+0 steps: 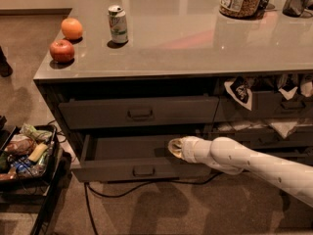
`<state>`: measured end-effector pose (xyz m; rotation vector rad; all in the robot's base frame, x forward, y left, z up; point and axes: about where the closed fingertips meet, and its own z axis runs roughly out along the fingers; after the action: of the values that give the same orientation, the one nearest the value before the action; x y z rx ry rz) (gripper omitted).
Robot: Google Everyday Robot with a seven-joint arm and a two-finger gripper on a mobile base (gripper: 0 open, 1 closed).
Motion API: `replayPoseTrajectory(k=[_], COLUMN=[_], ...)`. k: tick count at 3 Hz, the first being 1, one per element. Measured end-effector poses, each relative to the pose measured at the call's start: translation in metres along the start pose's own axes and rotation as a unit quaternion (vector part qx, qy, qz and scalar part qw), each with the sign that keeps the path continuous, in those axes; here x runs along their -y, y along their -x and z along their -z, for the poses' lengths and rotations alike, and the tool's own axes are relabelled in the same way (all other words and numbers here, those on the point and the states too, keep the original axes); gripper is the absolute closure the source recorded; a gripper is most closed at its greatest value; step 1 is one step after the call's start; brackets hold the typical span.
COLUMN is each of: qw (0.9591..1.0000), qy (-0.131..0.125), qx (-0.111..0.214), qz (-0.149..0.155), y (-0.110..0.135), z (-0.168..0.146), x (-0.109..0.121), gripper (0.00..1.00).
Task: Open middle drawer
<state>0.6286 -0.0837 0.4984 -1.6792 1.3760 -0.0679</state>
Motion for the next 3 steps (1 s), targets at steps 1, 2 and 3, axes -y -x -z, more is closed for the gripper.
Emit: replayPoseTrajectory(k=[1, 2, 3], qw=[0.9998, 0.9997, 0.9999], qy=[0.009, 0.013, 0.007], qx=[-0.005, -0.004, -0.013], qz=[-0.02, -0.02, -0.006], y=[-0.024, -0.031, -0.056], z=[-0.013, -0.02, -0.04], x=[-0.003, 0.0, 0.017], gripper=[1.0, 1.0, 1.0])
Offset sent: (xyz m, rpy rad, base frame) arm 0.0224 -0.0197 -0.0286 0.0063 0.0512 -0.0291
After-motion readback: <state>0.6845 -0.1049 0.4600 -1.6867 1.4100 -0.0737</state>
